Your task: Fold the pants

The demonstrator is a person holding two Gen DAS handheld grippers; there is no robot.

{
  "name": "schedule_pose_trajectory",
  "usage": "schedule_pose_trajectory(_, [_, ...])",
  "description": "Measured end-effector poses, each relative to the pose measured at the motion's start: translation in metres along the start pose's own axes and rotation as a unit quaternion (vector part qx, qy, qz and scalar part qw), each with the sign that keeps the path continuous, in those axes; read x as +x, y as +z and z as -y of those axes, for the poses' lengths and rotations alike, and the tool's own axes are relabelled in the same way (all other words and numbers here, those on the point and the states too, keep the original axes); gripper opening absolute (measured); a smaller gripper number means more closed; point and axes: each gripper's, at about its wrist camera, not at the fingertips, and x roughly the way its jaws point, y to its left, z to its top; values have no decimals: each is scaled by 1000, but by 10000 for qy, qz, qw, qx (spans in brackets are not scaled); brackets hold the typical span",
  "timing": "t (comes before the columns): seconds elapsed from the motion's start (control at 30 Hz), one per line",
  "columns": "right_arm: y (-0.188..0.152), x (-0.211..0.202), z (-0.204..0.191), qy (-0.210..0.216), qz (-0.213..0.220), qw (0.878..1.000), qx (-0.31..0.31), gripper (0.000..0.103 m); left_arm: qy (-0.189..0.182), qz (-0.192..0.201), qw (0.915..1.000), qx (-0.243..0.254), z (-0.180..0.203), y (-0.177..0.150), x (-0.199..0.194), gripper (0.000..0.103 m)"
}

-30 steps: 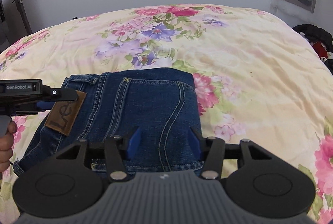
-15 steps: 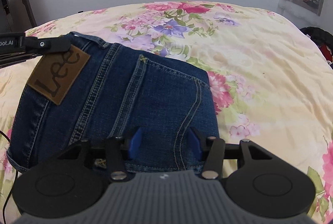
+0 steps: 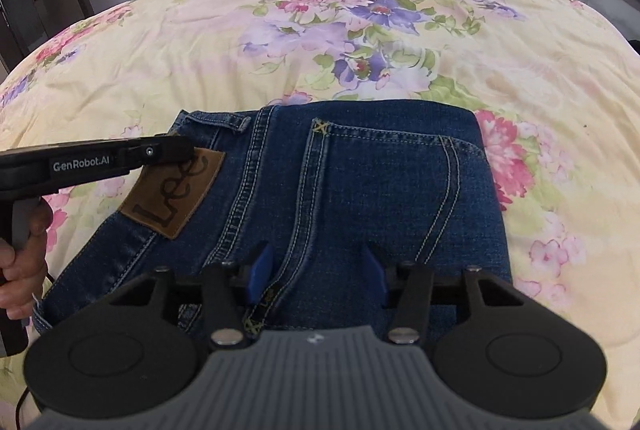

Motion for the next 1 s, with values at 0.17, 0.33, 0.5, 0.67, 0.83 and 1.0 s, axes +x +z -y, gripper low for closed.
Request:
schedule_pose_trajectory(0.17, [1, -9, 2, 66, 63, 10000, 0, 48, 97, -34, 9998, 145, 9, 5, -8, 13])
schedule_pose_trajectory(0.33, [1, -46, 19, 9, 530, 9986, 38, 44, 368, 7, 9992, 159, -1, 13, -33, 15])
schedule_pose_trajectory(0.5, [5, -74, 63, -445, 821, 9955, 187, 28, 361, 175, 9991, 120, -1, 30, -56, 15])
schedule_pose_trajectory(0.67, [18, -64, 107, -427, 820, 9929, 743, 12, 191, 134, 9986, 472, 33, 34, -43, 15])
schedule_pose_trajectory(0.83, [40, -26, 108, -164, 799, 9936, 777, 5, 469, -90, 9967, 661, 44, 22, -6, 12])
schedule_pose_trajectory(1.0, [57, 24, 109, -58, 577, 9955, 750, 2, 777, -191, 9935, 809, 31, 15, 10, 6])
